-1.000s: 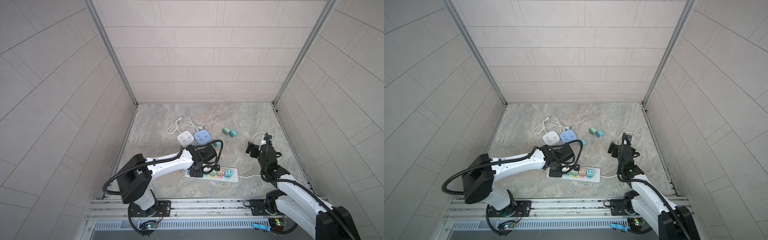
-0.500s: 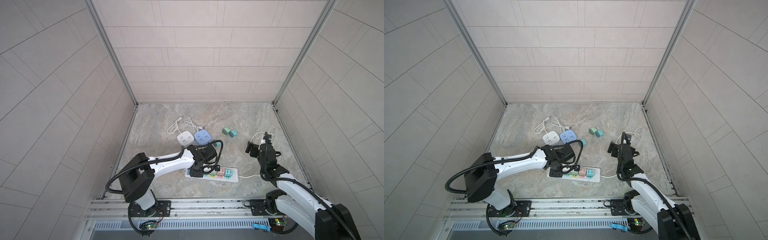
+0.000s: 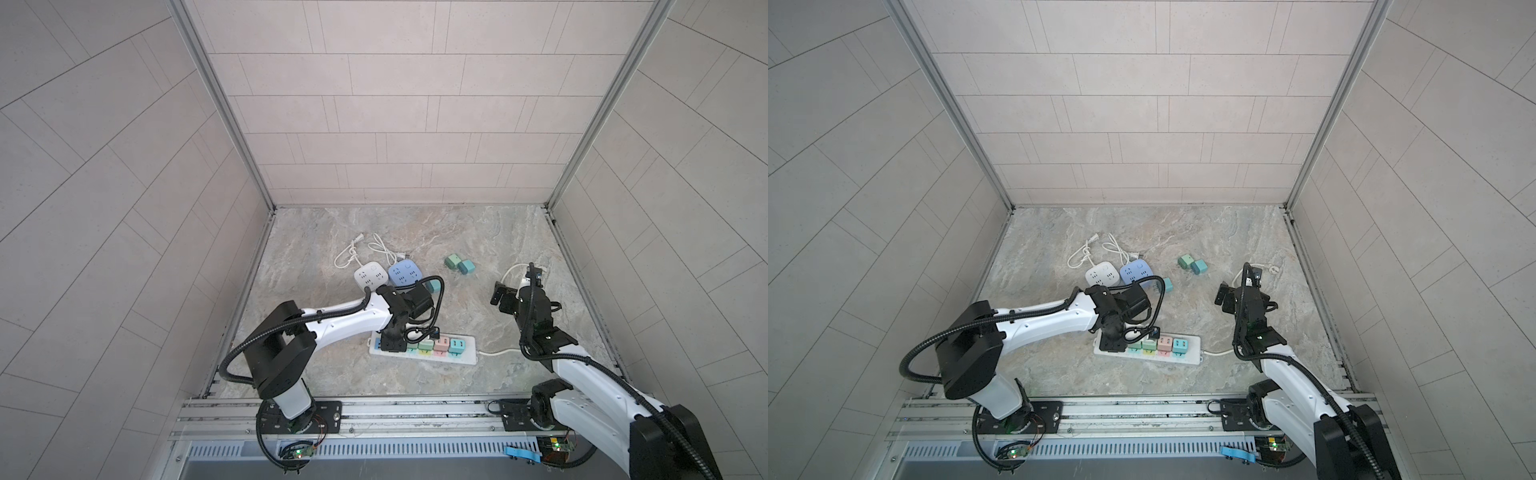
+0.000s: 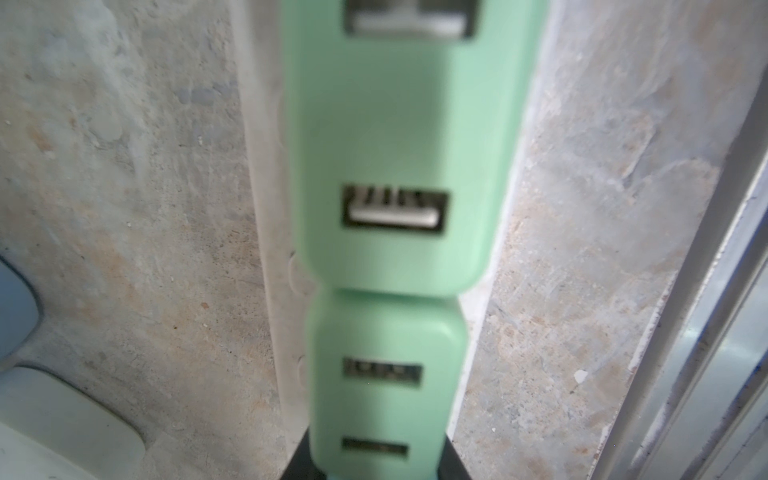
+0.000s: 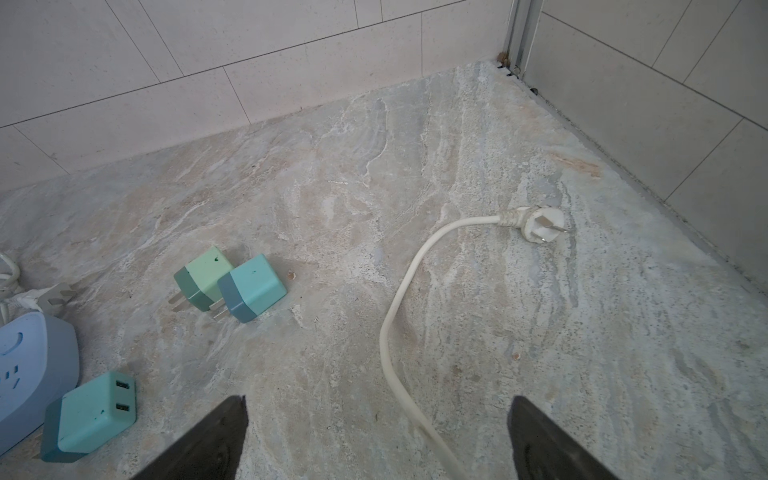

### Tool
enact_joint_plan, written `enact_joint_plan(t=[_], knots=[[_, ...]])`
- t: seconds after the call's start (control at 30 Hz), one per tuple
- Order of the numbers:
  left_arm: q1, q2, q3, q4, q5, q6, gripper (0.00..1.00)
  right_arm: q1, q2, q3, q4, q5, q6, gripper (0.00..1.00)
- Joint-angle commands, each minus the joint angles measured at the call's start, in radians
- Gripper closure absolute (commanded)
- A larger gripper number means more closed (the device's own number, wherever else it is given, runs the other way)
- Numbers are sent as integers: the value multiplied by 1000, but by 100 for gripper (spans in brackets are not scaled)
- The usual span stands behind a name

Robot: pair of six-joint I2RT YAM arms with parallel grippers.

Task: Insert the plug
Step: 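Lower the teal adapter with the left gripper and press it into the socket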

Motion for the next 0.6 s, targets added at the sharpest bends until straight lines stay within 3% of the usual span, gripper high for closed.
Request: enact_joint_plan(t=[0.0,0.13,0.33,0.47,0.5,0.57], knots=[[3,93,-24,-8,58,28,100,4,-13,19,7,5,3,0],[6,99,-30,7,39,25,91,4,-21,12,8,6,3,0],[8,41,-63,81,-17,1,64,5,-14,17,8,5,1,0],[9,-45,-87,122,-55,-13,53,5,-19,15,7,5,1,0],[9,-75,-94,137,-66,-19,48,6,-20,15,7,6,0,0],[9,-143,-115,170,-87,-20,30,5,-22,14,8,6,1,0]])
